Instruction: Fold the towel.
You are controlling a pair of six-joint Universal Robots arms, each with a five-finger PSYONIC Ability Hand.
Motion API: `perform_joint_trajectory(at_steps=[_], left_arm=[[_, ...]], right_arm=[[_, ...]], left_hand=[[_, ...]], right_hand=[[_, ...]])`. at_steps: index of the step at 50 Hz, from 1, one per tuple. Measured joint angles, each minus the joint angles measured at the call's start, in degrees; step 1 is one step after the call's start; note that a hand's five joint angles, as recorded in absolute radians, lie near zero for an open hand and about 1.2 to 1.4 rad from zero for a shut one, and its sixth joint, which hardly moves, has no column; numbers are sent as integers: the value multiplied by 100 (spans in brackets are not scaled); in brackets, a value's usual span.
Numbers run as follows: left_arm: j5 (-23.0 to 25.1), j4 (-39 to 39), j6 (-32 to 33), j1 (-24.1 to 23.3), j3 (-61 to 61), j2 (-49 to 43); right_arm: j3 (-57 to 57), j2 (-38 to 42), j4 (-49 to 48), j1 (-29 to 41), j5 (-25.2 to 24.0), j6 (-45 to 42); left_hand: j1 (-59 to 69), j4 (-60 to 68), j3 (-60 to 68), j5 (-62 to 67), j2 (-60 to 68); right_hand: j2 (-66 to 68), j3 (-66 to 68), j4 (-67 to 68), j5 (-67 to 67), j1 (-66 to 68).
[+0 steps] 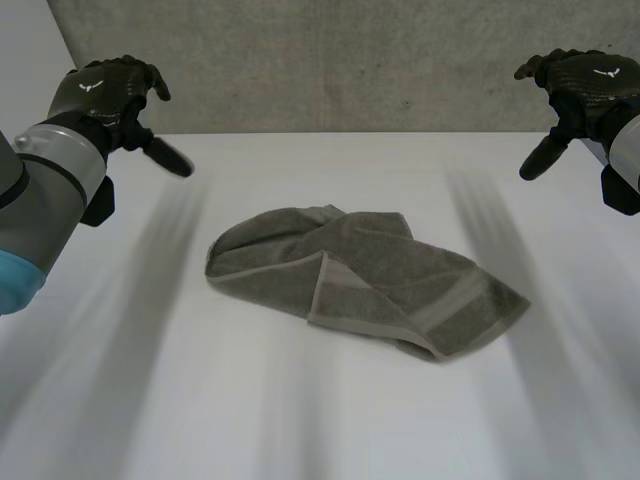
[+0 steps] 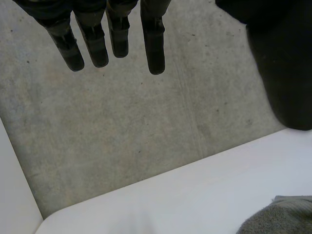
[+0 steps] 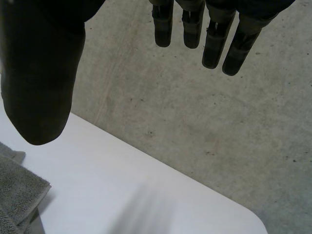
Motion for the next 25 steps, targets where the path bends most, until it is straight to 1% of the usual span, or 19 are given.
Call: perform_joint_trajectory(at_steps=[17,22,25], left_arm=[[24,-13,7,-4,29,-43],[166,-3,31,-10,-23,-120],[417,-6,60,-19,-53,-273]], right_arm=[[-2,77,30,7,-46,-56],[-42,151,337,49,-285,-190],[-68,277,760,99,-635,-402]], left_hand=[[0,0,1,0,0],[0,0,1,19,4],[15,15,14,108,13]], right_hand=[[0,0,0,2,0],[0,0,0,0,0],[0,0,0,0,0]])
